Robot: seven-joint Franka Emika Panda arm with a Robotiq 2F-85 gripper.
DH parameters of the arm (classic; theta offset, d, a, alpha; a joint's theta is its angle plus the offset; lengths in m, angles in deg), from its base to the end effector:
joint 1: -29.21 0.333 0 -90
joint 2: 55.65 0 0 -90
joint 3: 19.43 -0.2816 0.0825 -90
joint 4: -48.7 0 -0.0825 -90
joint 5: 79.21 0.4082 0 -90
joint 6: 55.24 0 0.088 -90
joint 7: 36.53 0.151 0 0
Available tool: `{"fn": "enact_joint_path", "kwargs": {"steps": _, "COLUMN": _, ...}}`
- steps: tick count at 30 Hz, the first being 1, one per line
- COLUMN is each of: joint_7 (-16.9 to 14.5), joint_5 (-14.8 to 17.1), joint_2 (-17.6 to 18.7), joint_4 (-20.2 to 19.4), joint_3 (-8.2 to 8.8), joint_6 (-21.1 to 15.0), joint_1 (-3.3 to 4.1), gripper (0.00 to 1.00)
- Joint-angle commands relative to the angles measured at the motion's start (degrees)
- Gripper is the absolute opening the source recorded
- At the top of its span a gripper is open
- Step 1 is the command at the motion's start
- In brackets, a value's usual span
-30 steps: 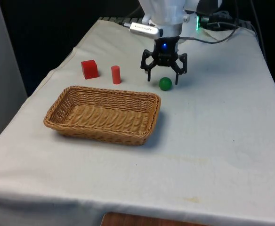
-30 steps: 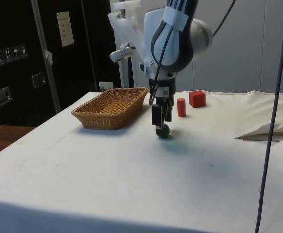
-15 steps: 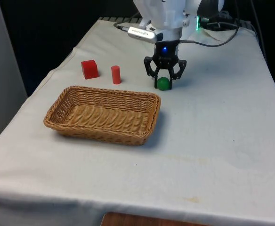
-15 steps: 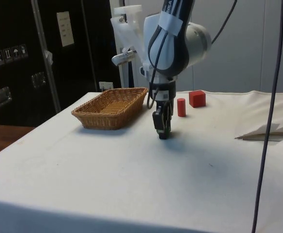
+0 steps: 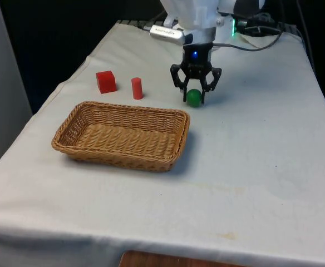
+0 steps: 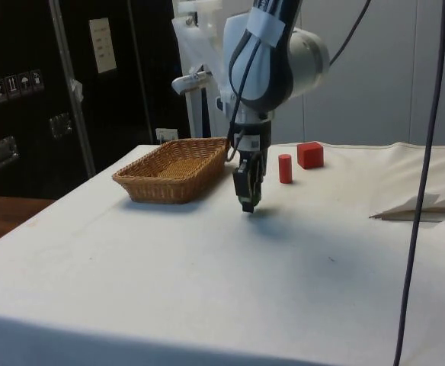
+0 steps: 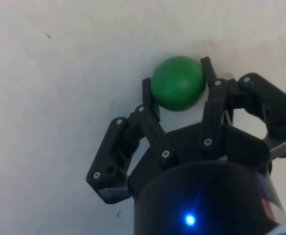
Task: Pick up the object to the left of the cylinder and place it into the basket.
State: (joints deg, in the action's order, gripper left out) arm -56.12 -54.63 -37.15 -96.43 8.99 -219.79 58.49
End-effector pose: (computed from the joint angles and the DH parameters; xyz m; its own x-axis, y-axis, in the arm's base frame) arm 0.4601 -0.0409 0.0772 0.9966 -0.0250 0.0780 -0.0278 -0.9990 0.0352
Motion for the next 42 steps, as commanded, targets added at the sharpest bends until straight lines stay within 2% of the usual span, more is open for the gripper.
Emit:
{"fn": "enact_joint_path", "kwargs": {"steps": 1, "joint_7": -0.1, "joint_5": -0.2, "joint_2": -0.9, "joint_4": -0.1, "joint_3": 0.29, "joint_6": 0.3, "joint_1": 0.06, "gripper": 0.00}}
{"fn": "enact_joint_path", "kwargs": {"steps": 13, "joint_7": 0.5, "joint_5": -0.6, "joint_2": -2.9, "joint_4": 2.1, "joint_3": 1.20, "joint_6": 1.7, "joint_1": 0.17, "gripper": 0.00}}
{"fn": "enact_joint_path", "kwargs": {"steps": 14, "joint_7": 0.0, "joint_5": -0.1, "joint_2": -2.8, "joint_4": 1.7, "joint_3": 0.80, "joint_6": 1.1, "joint_1": 0.00, "gripper": 0.00}}
{"fn": "enact_joint_path", "kwargs": {"steps": 18, "joint_7": 0.6, "joint_5": -0.5, "joint_2": -3.1, "joint_4": 3.6, "joint_3": 1.43, "joint_6": 2.2, "joint_1": 0.17, "gripper": 0.00}}
{"fn": "enact_joint_path", "kwargs": {"steps": 24, "joint_7": 0.2, "joint_5": -0.1, "joint_2": -3.1, "joint_4": 4.9, "joint_3": 1.38, "joint_6": 2.3, "joint_1": 0.00, "gripper": 0.00}}
{"fn": "enact_joint_path", "kwargs": {"steps": 34, "joint_7": 0.0, "joint_5": -0.1, "joint_2": -2.3, "joint_4": 9.1, "joint_3": 2.52, "joint_6": 4.2, "joint_1": -0.29, "gripper": 0.00}}
{"fn": "enact_joint_path", "kwargs": {"steps": 35, "joint_7": 0.1, "joint_5": -0.1, "joint_2": -2.3, "joint_4": 9.0, "joint_3": 2.69, "joint_6": 4.0, "joint_1": -0.06, "gripper": 0.00}}
{"fn": "enact_joint_path", "kwargs": {"steps": 36, "joint_7": -0.1, "joint_5": 0.1, "joint_2": -2.0, "joint_4": 9.7, "joint_3": 2.69, "joint_6": 4.4, "joint_1": -0.34, "gripper": 0.00}}
{"fn": "enact_joint_path", "kwargs": {"steps": 42, "joint_7": -0.4, "joint_5": 0.1, "joint_2": -0.9, "joint_4": 11.9, "joint_3": 3.15, "joint_6": 5.3, "joint_1": -0.69, "gripper": 0.00}}
